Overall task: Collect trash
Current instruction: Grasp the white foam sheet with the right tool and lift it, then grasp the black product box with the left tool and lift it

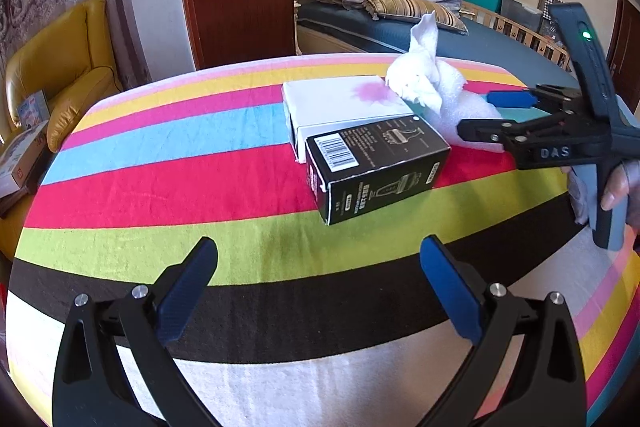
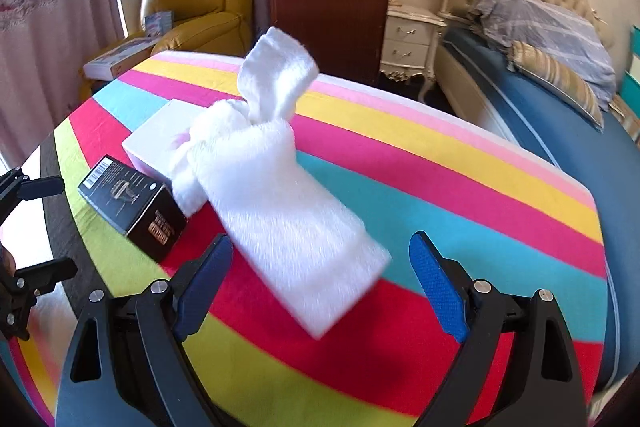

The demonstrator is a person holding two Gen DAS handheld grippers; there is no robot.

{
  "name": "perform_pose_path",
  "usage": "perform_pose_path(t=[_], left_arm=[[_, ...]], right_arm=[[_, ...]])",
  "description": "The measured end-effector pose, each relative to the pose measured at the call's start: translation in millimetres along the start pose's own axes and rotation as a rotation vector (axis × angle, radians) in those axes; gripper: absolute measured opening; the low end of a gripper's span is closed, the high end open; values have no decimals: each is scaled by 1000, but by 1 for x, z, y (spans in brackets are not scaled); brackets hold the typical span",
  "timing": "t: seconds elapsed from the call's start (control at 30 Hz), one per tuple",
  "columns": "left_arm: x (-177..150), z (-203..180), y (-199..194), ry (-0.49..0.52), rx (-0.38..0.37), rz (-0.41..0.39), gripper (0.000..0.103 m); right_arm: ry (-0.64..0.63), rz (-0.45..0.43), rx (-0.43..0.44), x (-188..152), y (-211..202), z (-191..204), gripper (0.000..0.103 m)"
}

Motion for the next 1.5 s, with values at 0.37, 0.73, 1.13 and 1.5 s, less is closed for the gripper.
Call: perform_pose_path(t=[0.37, 0.73, 1.13, 1.5], left_arm=[[-2, -1, -4, -7, -2, -8, 98], [14, -6, 12, -12, -69, 11, 98], [41, -20, 38, 47, -165, 23, 98], [12, -59, 16, 26, -397, 62, 97]], right_arm=[[-53, -38, 14, -14, -23, 19, 69], [172, -51, -102, -82, -95, 4, 67], [327, -55, -145, -117, -127, -11, 68], [419, -52, -227, -140, -142, -39, 68]])
Point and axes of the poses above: each gripper's, at about its wrist camera, not at the fingertips, and y roughly the way its jaws point, z to its left, x to its top, the point moved 5 cm from there along y, roughly the way its jaws point, and after that the axes turned 15 degrees about -x, right-handed, at the moved point
